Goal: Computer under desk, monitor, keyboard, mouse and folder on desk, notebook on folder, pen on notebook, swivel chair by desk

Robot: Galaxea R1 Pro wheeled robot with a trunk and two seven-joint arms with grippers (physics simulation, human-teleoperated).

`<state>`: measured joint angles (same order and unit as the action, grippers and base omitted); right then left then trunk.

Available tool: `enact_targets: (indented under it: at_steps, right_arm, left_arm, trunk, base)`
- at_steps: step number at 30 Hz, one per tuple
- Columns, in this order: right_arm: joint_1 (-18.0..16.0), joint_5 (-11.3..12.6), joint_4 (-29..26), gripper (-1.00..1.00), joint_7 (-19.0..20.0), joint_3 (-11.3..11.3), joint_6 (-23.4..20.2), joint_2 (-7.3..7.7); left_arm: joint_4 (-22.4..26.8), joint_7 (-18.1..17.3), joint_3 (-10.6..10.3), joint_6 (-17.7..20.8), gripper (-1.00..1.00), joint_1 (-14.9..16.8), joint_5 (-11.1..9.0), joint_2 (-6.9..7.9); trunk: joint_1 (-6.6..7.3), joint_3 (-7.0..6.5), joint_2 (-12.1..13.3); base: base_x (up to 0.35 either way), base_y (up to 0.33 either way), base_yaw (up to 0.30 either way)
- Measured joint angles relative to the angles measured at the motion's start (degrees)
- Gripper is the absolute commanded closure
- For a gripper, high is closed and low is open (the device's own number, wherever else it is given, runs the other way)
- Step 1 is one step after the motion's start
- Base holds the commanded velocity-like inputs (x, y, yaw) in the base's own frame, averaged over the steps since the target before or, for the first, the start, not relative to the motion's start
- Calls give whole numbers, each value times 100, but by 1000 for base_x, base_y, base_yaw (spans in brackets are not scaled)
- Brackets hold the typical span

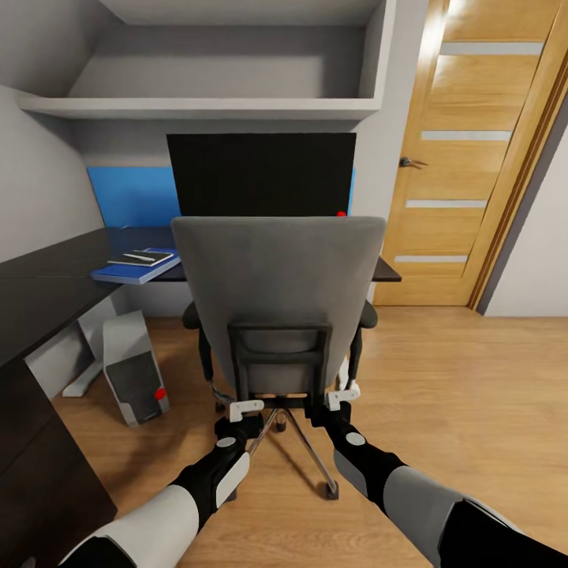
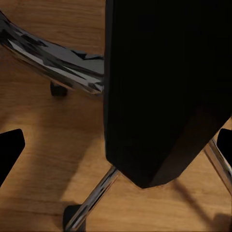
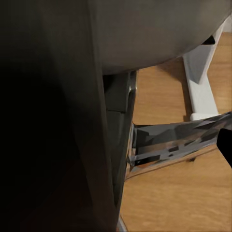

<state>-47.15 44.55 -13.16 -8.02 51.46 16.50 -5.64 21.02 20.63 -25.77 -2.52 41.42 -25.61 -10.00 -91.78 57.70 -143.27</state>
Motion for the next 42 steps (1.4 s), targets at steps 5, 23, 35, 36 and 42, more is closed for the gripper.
enact_targets:
  at_steps: [5,23,35,36,42]
  right_arm:
    - [0,0,6,-100,1,0,61,0]
    - [0,1,7,-100,0,-1,82,0]
    - [0,1,7,-100,1,-1,82,0]
    - [0,1,7,-100,1,-1,82,0]
    - [0,1,7,-100,1,-1,82,0]
  left_arm:
    - [-3,0,0,-2,-100,0,3,0]
    - [-29,2,3,-132,-100,-1,10,0]
    - [-29,2,3,-133,-100,-1,10,0]
    - [-28,2,3,-133,-100,-1,10,0]
    - [-29,2,3,-133,-100,-1,10,0]
  trunk:
    - [1,0,0]
    - [0,0,0]
    - [-4,0,0]
    - [-4,0,0]
    - [-4,0,0]
  base:
    - [68,-1,0]
    - [61,0,0]
    - [-169,0,0]
    - [-319,0,0]
    - [-329,0,0]
